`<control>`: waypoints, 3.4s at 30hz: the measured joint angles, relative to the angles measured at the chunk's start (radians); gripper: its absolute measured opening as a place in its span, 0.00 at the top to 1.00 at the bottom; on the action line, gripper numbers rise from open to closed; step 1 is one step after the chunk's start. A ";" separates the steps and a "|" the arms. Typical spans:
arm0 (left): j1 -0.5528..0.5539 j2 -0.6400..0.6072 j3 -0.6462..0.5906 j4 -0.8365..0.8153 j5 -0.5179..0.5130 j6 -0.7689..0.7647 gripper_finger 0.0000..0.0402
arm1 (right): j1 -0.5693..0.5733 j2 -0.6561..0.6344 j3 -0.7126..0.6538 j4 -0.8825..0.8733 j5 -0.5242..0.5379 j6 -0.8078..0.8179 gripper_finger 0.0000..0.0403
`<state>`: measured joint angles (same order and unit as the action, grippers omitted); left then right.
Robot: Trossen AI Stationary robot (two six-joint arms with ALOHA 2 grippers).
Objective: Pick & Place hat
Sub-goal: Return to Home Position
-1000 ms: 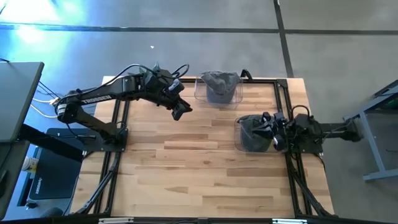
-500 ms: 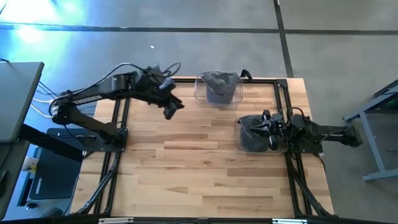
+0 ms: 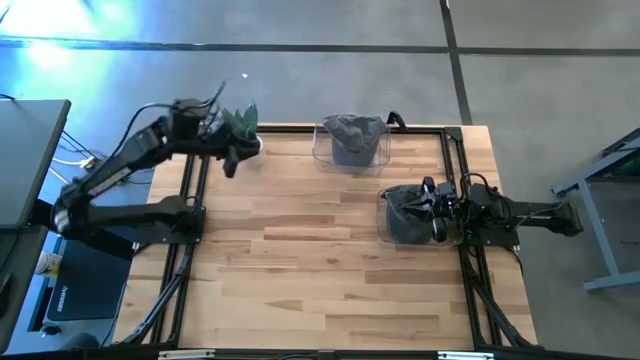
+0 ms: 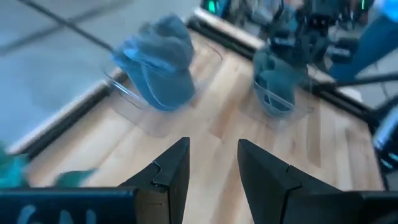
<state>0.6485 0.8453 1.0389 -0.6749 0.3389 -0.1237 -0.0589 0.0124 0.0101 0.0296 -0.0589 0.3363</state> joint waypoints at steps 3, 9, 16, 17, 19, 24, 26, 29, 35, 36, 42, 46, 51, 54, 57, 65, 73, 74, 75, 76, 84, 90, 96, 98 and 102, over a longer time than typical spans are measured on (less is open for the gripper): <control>0.119 -0.111 -0.151 0.122 0.045 0.016 0.68 | 0.000 0.000 0.000 0.000 0.000 -0.002 0.99; 0.237 -0.228 -0.378 0.209 0.028 -0.003 0.68 | 0.000 0.000 0.000 -0.001 0.000 -0.002 0.98; 0.144 -0.279 -0.529 0.417 0.073 -0.106 0.77 | 0.000 0.000 0.000 -0.002 0.000 -0.002 0.99; 0.108 -0.287 -0.549 0.470 0.060 -0.109 0.82 | 0.000 0.000 0.000 -0.002 0.000 -0.001 0.99; 0.022 -0.288 -0.595 0.555 0.016 -0.119 0.94 | 0.000 0.000 0.000 -0.002 0.000 0.000 0.99; -0.190 -0.374 -0.686 0.584 -0.214 -0.118 0.99 | 0.000 0.000 0.000 -0.002 -0.001 0.000 0.98; -0.258 -0.442 -0.729 0.589 -0.249 -0.115 0.99 | 0.000 0.000 -0.001 -0.002 0.000 0.000 0.98; -0.325 -0.552 -0.795 0.620 -0.267 -0.114 1.00 | 0.000 0.000 -0.001 -0.002 0.000 -0.001 0.98; -0.339 -0.839 -0.909 0.578 -0.192 -0.120 1.00 | 0.000 0.000 -0.001 -0.002 -0.001 -0.002 1.00; -0.340 -0.847 -0.923 0.582 -0.182 -0.120 1.00 | 0.000 0.000 -0.001 -0.002 0.000 -0.001 1.00; -0.341 -0.824 -0.961 0.600 -0.153 -0.099 1.00 | 0.000 0.006 -0.001 0.000 0.001 -0.003 0.98; -0.342 -0.841 -0.995 0.645 -0.190 -0.155 1.00 | 0.000 0.013 -0.001 0.001 0.001 -0.004 0.98; -0.342 -0.840 -1.002 0.672 -0.222 -0.196 1.00 | 0.000 0.013 -0.001 0.002 0.002 -0.004 0.99; -0.348 -0.839 -1.010 0.681 -0.237 -0.195 1.00 | 0.000 0.014 -0.001 0.002 0.002 -0.005 0.99; -0.389 -0.839 -1.023 0.711 -0.243 -0.156 1.00 | 0.000 0.014 -0.001 0.002 0.002 -0.005 0.99; -0.545 -0.839 -1.024 0.686 -0.322 -0.052 1.00 | 0.000 0.014 -0.001 0.003 0.000 -0.005 0.99; -0.612 -0.839 -1.026 0.687 -0.332 0.108 1.00 | 0.000 0.014 -0.001 0.004 0.000 -0.005 0.99; -0.611 -0.839 -1.026 0.687 -0.331 0.103 1.00 | 0.000 0.014 -0.001 0.004 0.000 -0.005 0.99; -0.610 -0.839 -1.026 0.687 -0.331 0.100 1.00 | 0.000 0.014 -0.001 0.004 0.000 -0.005 0.99; -0.610 -0.839 -1.026 0.687 -0.331 0.102 1.00 | 0.000 0.014 -0.001 0.004 0.000 -0.005 0.98; -0.610 -0.839 -1.022 0.674 -0.349 0.071 1.00 | 0.000 0.014 -0.001 0.004 0.000 -0.005 0.97; -0.610 -0.838 -1.020 0.674 -0.315 0.059 1.00 | 0.000 0.014 -0.001 0.004 0.000 -0.005 0.97; -0.610 -0.838 -1.020 0.674 -0.314 0.059 1.00 | 0.000 0.014 -0.001 0.004 0.000 -0.004 0.97; -0.610 -0.838 -1.020 0.674 -0.312 0.058 1.00 | 0.000 0.014 -0.001 0.004 0.000 -0.005 0.97; -0.609 -0.839 -1.020 0.704 -0.559 -0.166 1.00 | 0.000 0.014 -0.001 0.005 0.000 -0.005 0.97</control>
<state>0.0394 0.0059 0.0193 0.0291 -0.2206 -0.2893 -0.0586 0.0265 0.0090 0.0341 -0.0594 0.3317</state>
